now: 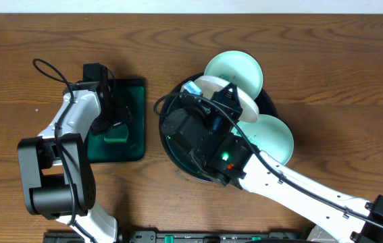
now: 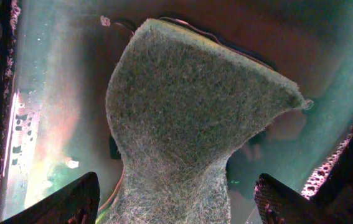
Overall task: Clean dirty plates on tray and stack at the side
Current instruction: 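Lift the held plate off the tray with the right gripper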
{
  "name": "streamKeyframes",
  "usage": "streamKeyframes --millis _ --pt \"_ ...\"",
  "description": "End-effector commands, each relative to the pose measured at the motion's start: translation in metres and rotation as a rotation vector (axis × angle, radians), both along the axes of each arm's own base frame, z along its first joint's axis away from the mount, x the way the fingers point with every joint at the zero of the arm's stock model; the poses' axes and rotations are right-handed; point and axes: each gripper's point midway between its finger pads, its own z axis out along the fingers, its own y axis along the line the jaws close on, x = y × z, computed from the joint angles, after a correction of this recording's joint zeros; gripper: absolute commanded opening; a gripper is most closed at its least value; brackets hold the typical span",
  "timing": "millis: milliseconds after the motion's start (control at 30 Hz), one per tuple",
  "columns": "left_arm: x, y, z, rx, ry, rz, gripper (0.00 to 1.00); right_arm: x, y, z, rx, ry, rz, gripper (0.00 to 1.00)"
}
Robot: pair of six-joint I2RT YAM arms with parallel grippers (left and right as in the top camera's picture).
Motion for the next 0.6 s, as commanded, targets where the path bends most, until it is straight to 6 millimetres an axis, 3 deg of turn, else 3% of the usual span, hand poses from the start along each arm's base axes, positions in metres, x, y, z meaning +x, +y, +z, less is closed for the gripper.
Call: streamKeyframes --millis 0,67,167,267,333,400,467,500,567 --pt "0.000 0.001 0.003 0.001 -0.004 0.009 0.80 0.000 0.009 0.001 0.064 -0.011 0.011 0.01" --pt "0.000 0.001 0.003 0.001 -0.004 0.008 0.80 0.009 0.003 -0.007 0.107 0.008 -0.004 0.01" --pt "-0.001 0.001 0.003 0.001 0.000 0.008 0.80 -0.003 -0.006 0.011 0.037 -0.080 -0.069 0.01" --pt "0.000 0.001 0.003 0.001 -0.002 0.009 0.80 0.003 0.012 -0.010 0.128 0.035 0.035 0.01" --pt "0.000 0.001 0.003 0.001 -0.003 0.009 0.80 0.011 -0.001 -0.011 0.151 0.015 -0.020 0.01" --pt "-0.002 0.001 0.003 0.000 0.005 0.009 0.80 0.001 -0.004 0.001 0.115 -0.045 -0.051 0.01" --pt "-0.002 0.001 0.003 0.000 0.006 0.009 0.80 -0.001 0.015 -0.013 0.182 0.033 0.033 0.01" --pt "-0.001 0.001 0.003 0.000 0.002 0.008 0.80 0.005 0.016 -0.024 0.224 0.082 0.050 0.01" --pt "-0.001 0.001 0.003 0.000 0.001 0.009 0.80 0.002 0.006 -0.021 0.213 0.060 0.005 0.01"
